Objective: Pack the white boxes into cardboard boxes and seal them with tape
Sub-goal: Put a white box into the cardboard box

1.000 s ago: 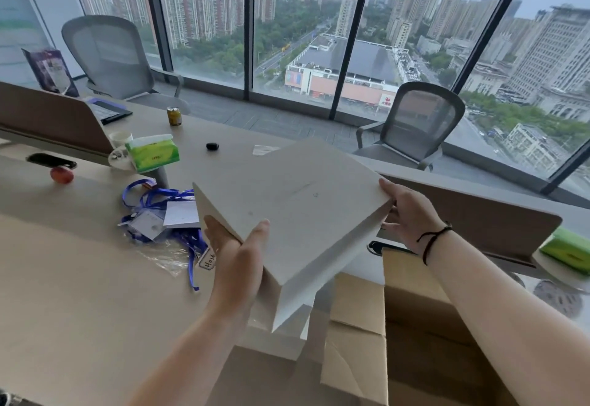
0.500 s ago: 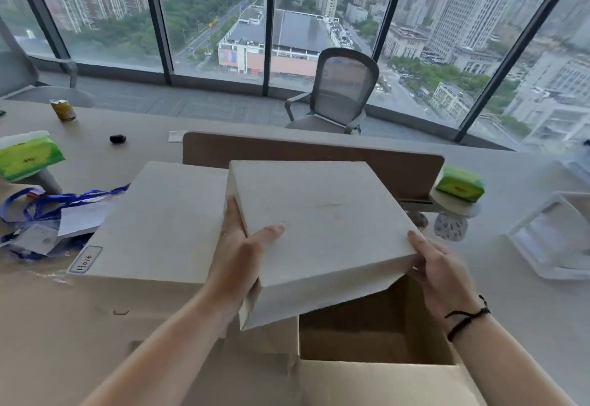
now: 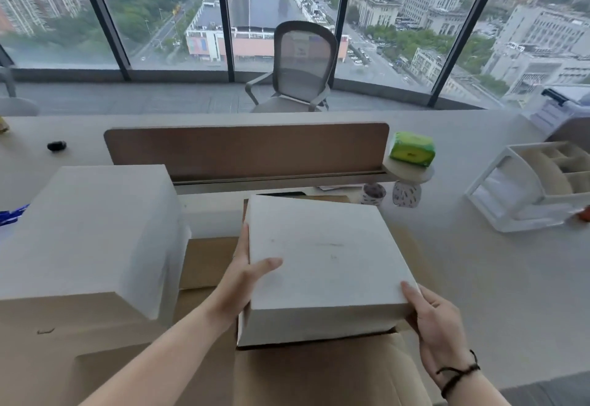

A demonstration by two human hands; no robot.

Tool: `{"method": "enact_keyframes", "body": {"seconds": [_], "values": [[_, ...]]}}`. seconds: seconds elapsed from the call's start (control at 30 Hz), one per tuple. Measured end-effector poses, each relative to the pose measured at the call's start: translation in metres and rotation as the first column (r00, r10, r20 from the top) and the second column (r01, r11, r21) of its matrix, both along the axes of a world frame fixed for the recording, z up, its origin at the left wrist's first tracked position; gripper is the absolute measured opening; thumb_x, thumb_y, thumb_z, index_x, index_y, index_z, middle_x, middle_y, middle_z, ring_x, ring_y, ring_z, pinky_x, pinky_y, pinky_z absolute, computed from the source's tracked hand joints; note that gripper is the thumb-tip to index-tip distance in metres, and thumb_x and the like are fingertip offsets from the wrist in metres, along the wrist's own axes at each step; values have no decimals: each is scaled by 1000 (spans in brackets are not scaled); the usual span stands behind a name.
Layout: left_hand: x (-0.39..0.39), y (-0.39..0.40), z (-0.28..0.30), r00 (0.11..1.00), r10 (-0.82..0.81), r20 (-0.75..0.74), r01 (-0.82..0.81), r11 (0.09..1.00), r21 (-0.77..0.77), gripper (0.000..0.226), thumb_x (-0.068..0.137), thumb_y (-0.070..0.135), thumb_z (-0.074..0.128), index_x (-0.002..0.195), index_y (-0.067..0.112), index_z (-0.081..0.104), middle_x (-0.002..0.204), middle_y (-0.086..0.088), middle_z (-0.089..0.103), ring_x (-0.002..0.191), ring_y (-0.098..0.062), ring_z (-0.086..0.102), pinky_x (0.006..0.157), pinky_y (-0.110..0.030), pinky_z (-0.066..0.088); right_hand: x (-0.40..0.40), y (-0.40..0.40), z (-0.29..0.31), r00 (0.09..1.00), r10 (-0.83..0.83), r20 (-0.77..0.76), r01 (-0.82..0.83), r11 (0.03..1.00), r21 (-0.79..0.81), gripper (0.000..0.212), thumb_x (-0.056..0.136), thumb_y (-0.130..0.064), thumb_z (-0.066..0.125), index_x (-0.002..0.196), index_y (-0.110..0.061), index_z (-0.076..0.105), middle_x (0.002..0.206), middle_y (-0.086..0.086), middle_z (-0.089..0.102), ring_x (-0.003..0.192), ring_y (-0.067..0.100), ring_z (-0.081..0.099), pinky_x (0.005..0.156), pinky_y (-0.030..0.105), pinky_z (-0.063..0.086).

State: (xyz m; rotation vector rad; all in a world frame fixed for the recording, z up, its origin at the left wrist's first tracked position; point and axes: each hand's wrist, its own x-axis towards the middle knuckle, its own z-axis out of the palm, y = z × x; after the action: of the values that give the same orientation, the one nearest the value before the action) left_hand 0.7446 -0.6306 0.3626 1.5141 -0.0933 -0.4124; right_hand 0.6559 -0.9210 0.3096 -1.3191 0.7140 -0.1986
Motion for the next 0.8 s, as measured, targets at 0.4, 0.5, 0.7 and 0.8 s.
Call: {"method": "enact_keyframes", "body": {"seconds": [0.4,0.5,0.7,0.8], "values": [[-2,9,-87,987,-18,-159,66,950,305,71,95,11,67,150,41,32,147,22,49,140,-4,43,115,-34,37,12,-4,-58,876,328,-354,-457,798,-393,28,90,-4,61,97,-27,75,94,-10,78,93,14,71,88,38,56],[-3,1,-98,987,-28,-157,113,820,561,88,97,18,64,162,21,5,168,13,3,154,-5,2,123,-28,5,24,-1,-66,777,348,-525,-590,692,-415,16,81,-10,64,90,-21,72,89,-9,75,88,17,70,83,37,56],[-1,-18,-117,988,-17,-155,124,683,720,84,96,22,59,163,21,7,167,1,-23,155,-14,-14,123,-30,6,33,-1,-68,766,364,-530,-591,724,-357,4,85,-17,69,86,-13,70,81,-7,72,79,16,68,74,30,53],[0,-24,-120,986,-60,-154,160,595,788,80,100,30,53,162,25,3,165,-3,-29,153,-19,-22,125,-35,3,34,-7,-58,810,360,-463,-538,770,-344,22,89,-15,69,76,1,62,64,-2,60,61,22,52,66,34,44]]}}
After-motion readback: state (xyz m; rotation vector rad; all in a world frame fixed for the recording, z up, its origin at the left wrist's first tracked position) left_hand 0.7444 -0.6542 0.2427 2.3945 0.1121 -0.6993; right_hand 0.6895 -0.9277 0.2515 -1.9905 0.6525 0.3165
